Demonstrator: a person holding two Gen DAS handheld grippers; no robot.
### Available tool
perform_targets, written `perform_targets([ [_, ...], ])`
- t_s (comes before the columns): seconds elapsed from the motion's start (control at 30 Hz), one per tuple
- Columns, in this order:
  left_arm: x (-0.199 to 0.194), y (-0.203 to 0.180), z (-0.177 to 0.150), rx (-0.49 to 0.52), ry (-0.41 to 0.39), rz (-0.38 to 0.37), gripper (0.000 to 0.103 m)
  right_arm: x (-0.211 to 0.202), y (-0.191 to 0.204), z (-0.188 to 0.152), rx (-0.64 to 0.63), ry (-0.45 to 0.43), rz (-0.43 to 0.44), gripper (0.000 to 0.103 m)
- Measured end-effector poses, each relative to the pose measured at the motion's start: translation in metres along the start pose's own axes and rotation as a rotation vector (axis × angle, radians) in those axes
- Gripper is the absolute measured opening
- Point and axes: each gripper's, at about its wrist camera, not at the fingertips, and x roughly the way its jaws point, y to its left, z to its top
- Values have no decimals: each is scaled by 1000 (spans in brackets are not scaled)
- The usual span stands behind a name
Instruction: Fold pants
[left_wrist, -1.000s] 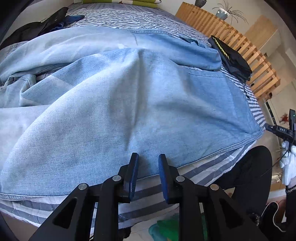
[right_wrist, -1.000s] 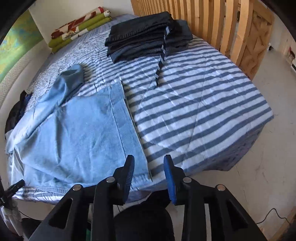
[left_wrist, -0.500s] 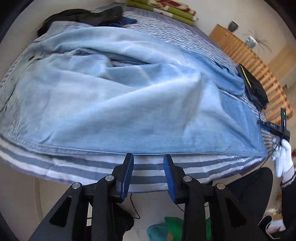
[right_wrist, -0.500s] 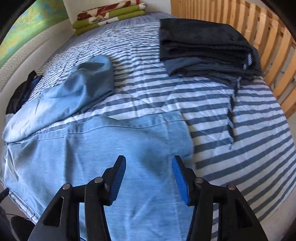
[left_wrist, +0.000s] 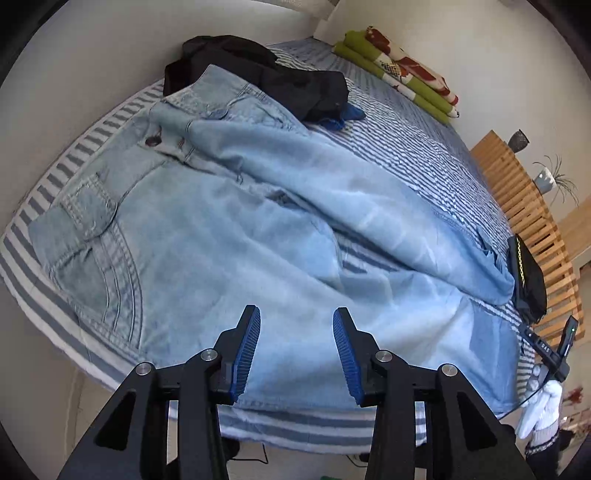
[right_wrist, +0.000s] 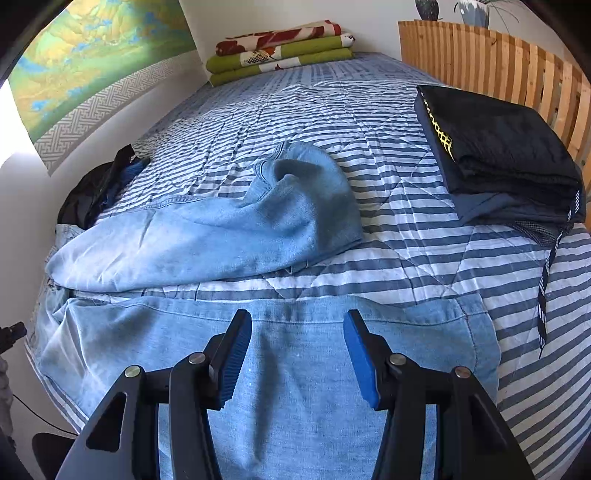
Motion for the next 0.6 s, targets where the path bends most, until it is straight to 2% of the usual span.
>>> perform_targets([
  [0.07,2,-11,25,37,-21,21,44,-4,-4,14,14,-3,-11,48],
  [0.23,9,-22,96,18,-57,24,51,-7,-13,59,13,-29,-35,49],
  [0.3,18,-32,121,44,-55,39,57,-1,-16,80,2,-36,-61,61],
  [0.4,43,-48,151,81,-24,65,60,17,-16,107,-7,-35,-75,65],
  [0.5,77,-67,170,125,21,87,62,47,-6,128,-54,12,-63,66],
  [0.6,114,-92,176,198,63,123,62,79,2,148,-102,10,-171,66],
])
